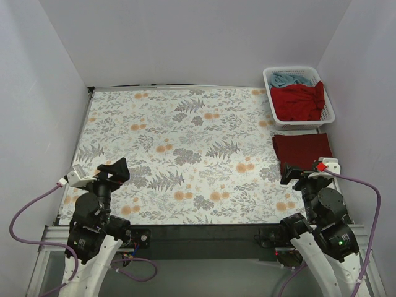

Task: Fold and stack the t-shirts
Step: Reset both grippers

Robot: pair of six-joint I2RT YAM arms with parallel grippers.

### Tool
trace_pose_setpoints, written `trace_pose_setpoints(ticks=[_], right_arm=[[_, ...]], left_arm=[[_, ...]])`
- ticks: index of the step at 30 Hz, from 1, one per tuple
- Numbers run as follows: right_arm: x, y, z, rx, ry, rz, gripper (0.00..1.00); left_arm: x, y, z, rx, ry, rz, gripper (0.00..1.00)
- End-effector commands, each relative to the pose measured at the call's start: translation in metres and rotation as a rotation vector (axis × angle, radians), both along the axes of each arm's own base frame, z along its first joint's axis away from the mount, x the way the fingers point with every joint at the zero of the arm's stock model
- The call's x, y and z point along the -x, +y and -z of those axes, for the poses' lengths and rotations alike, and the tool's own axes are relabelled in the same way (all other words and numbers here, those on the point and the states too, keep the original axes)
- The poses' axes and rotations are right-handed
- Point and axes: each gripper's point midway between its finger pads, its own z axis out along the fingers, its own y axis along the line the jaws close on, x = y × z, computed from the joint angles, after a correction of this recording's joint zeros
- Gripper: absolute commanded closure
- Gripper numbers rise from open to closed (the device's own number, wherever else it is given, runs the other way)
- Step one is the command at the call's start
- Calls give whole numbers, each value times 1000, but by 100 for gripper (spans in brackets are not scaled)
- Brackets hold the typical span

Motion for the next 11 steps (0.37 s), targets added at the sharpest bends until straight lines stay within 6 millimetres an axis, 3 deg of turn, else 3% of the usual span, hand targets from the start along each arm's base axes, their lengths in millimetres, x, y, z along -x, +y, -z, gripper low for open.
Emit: trace_pose_setpoints(ticks=[1,11], right_arm=[[-2,1,-13,-25,-55,2,2],[-3,4,-13,-25,-56,-12,2]], left_arm=[[0,3,-6,14,-28,-16,2],[-11,-4,9,16,64,-4,2]])
